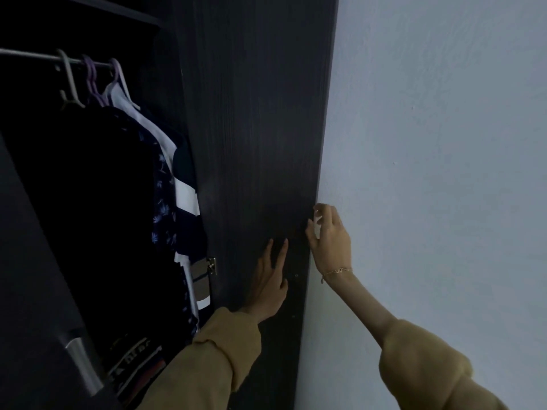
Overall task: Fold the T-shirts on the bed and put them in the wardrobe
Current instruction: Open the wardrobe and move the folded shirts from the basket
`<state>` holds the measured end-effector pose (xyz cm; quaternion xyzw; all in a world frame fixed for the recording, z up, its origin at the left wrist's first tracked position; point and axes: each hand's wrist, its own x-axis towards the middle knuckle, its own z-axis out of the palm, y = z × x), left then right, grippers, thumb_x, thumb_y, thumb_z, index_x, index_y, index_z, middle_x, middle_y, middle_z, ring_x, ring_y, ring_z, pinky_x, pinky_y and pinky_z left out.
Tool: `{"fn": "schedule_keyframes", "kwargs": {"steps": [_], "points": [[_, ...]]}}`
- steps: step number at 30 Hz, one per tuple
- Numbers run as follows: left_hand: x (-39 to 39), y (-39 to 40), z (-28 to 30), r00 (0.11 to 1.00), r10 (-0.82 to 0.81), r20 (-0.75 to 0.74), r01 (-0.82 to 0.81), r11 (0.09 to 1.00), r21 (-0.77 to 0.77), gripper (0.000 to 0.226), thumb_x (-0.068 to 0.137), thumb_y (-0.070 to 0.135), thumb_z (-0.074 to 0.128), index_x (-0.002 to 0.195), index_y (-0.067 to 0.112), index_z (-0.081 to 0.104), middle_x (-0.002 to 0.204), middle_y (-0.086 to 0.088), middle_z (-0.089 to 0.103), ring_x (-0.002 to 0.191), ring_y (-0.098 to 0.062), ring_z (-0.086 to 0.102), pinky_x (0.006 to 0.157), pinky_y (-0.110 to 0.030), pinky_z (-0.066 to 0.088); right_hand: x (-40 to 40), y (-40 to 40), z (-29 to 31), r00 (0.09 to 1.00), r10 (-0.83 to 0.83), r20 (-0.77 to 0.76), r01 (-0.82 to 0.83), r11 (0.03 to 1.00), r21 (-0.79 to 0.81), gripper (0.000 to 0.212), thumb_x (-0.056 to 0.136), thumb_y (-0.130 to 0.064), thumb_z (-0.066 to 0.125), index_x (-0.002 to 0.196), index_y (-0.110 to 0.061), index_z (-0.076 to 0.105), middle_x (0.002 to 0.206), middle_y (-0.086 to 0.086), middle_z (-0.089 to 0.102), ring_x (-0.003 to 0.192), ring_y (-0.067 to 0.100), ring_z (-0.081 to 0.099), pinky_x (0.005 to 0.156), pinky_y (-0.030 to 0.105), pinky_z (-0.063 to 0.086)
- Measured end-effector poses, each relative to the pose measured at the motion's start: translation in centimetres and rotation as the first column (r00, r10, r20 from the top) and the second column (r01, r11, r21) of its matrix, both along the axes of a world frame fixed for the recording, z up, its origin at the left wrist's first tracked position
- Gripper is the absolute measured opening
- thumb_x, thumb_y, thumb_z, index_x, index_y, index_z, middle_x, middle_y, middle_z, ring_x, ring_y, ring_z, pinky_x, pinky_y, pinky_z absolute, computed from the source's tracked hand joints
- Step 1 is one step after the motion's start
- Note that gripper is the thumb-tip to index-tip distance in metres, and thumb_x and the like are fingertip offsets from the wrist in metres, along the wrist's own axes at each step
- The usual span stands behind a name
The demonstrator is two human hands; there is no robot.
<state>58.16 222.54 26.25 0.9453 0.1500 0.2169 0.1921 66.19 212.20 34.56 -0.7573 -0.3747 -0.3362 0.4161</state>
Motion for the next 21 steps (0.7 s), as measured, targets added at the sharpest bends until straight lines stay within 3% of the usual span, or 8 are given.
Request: {"fn": "schedule_keyframes", "kwargs": {"steps": [2, 5, 8, 10, 14, 18, 21], "points": [[-0.8, 0.9, 0.5, 0.997, 0.001, 0.083, 0.002, 0.999, -0.037, 0.079, 0.095, 0.012, 0.048, 0.150, 0.029, -0.005, 0.158, -0.001, -0.008, 0.145, -0.017, 0.001, 0.119, -0.034, 0.015, -1.1, 0.6, 0.4, 0.997, 0.026, 0.070, -0.024, 0.999, -0.026, 0.014, 0.086, 0.000, 0.059, 0.100, 0.000, 0.057, 0.097, 0.015, 0.057, 0.071, 0.025, 0.059, 0.051, 0.033, 0.052], [-3.5, 3.0, 1.4, 0.972, 0.053, 0.230, -0.042, 0.998, -0.054, 0.062, 0.092, 0.000, 0.046, 0.147, 0.019, 0.026, 0.152, -0.003, 0.023, 0.137, -0.017, 0.025, 0.115, -0.029, 0.023, -3.0, 2.4, 0.7, 0.987, 0.156, 0.022, -0.153, 0.981, -0.120, 0.016, 0.086, 0.002, 0.055, 0.102, -0.001, 0.056, 0.098, 0.012, 0.056, 0.069, 0.021, 0.055, 0.054, 0.028, 0.047], [-8.1, 6.5, 2.1, 0.943, 0.164, 0.290, -0.203, 0.973, 0.111, 0.049, 0.086, -0.001, 0.043, 0.133, 0.014, 0.048, 0.134, -0.005, 0.049, 0.119, -0.022, 0.047, 0.100, -0.033, 0.038, -5.1, 5.7, 0.6, 0.952, 0.303, -0.046, -0.307, 0.939, -0.153, 0.019, 0.087, 0.002, 0.053, 0.106, -0.003, 0.055, 0.100, 0.008, 0.054, 0.070, 0.017, 0.054, 0.061, 0.030, 0.047], [-12.0, 9.0, 2.9, 0.898, 0.274, 0.346, -0.378, 0.882, 0.282, 0.044, 0.079, 0.008, 0.045, 0.121, 0.014, 0.057, 0.122, -0.005, 0.058, 0.110, -0.024, 0.054, 0.093, -0.035, 0.041, -7.0, 8.8, 0.7, 0.904, 0.414, -0.104, -0.425, 0.896, -0.130, 0.021, 0.087, 0.005, 0.050, 0.106, -0.003, 0.055, 0.097, 0.004, 0.051, 0.072, 0.016, 0.052, 0.066, 0.034, 0.048], [-19.3, 12.8, 5.4, 0.798, 0.403, 0.448, -0.590, 0.675, 0.443, 0.050, 0.063, 0.002, 0.069, 0.111, 0.014, 0.060, 0.114, -0.004, 0.059, 0.108, -0.018, 0.044, 0.095, -0.035, 0.031, -11.6, 14.4, 1.4, 0.794, 0.583, -0.170, -0.602, 0.794, -0.086, 0.022, 0.088, 0.006, 0.047, 0.106, -0.003, 0.056, 0.094, -0.001, 0.050, 0.074, 0.017, 0.054, 0.074, 0.035, 0.049], [-25.2, 16.0, 9.7, 0.693, 0.436, 0.575, -0.715, 0.523, 0.464, 0.050, 0.069, 0.000, 0.056, 0.119, 0.011, 0.054, 0.124, -0.008, 0.055, 0.117, -0.019, 0.042, 0.103, -0.039, 0.028, -16.7, 19.8, 2.6, 0.629, 0.748, -0.211, -0.767, 0.642, -0.010, 0.025, 0.088, 0.005, 0.048, 0.107, -0.007, 0.058, 0.095, -0.001, 0.053, 0.078, 0.003, 0.052, 0.077, 0.022, 0.046], [-27.3, 17.3, 13.4, 0.657, 0.440, 0.612, -0.754, 0.383, 0.533, 0.053, 0.077, 0.008, 0.039, 0.129, 0.011, 0.048, 0.136, -0.009, 0.049, 0.126, -0.020, 0.039, 0.108, -0.043, 0.022, -19.5, 22.8, 3.6, 0.497, 0.831, -0.251, -0.855, 0.518, 0.019, 0.027, 0.091, 0.002, 0.048, 0.115, -0.008, 0.056, 0.101, 0.001, 0.056, 0.083, 0.001, 0.052, 0.079, 0.015, 0.043]]}}
